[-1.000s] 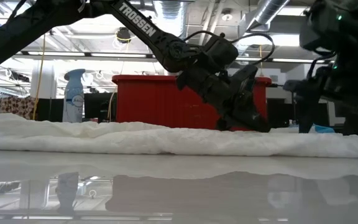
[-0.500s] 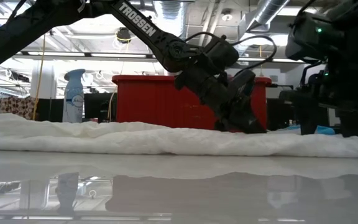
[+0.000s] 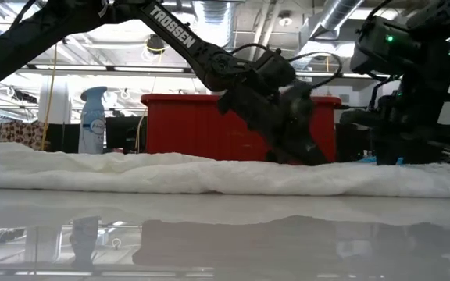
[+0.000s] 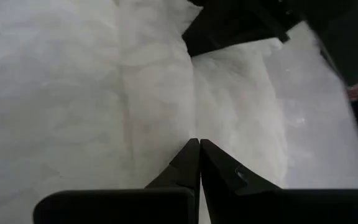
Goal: Fold laundry
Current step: Fold the white blouse
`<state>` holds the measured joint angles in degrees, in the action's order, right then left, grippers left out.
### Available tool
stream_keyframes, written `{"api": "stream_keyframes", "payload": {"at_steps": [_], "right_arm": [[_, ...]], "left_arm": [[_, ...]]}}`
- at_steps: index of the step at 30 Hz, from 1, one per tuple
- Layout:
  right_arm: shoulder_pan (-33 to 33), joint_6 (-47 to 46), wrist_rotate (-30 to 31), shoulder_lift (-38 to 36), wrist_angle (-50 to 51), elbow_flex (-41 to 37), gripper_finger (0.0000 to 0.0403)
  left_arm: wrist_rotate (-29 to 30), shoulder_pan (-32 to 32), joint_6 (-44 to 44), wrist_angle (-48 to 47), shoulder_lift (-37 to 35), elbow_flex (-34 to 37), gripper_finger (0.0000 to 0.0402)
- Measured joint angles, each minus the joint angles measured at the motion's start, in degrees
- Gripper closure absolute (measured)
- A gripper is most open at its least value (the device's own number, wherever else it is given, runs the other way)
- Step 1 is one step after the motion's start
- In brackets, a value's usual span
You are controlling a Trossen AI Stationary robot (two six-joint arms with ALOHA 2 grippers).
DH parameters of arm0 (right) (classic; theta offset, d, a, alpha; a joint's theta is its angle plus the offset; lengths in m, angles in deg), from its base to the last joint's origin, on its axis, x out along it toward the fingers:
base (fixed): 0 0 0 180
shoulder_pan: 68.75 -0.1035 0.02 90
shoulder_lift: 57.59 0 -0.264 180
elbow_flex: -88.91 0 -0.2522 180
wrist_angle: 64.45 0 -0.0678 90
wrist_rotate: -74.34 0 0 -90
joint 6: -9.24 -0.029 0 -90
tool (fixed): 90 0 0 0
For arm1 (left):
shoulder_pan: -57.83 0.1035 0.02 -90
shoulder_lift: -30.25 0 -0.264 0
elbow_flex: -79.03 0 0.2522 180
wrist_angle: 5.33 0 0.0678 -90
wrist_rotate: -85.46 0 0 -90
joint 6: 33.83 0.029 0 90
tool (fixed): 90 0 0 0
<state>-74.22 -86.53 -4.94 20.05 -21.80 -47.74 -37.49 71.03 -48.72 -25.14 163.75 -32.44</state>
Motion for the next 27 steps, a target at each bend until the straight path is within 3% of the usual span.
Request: {"api": "stream_keyframes", "payload": {"at_steps": [8,12,20,27], "right_arm": [[0.69,1.79,0.13,-0.15,-1.56,-0.09,0.0381],[0.59,1.74,0.36,-1.11,-1.49,0.22,0.0381],[0.87,4.81,1.67,-2.76,3.46,6.38,0.0381],[1.16,7.88,2.79,-2.19,4.06,12.02,0.0381]], "left_arm": [[-1.40,5.15,3.89,-11.55,-10.94,0.00,0.0401],[-0.59,7.18,6.47,-20.47,-19.21,0.00,0.0401],[10.25,7.54,15.28,-36.14,-34.91,0.23,0.0401],[11.00,7.80,14.01,-38.30,-44.08,10.14,0.0401]]}}
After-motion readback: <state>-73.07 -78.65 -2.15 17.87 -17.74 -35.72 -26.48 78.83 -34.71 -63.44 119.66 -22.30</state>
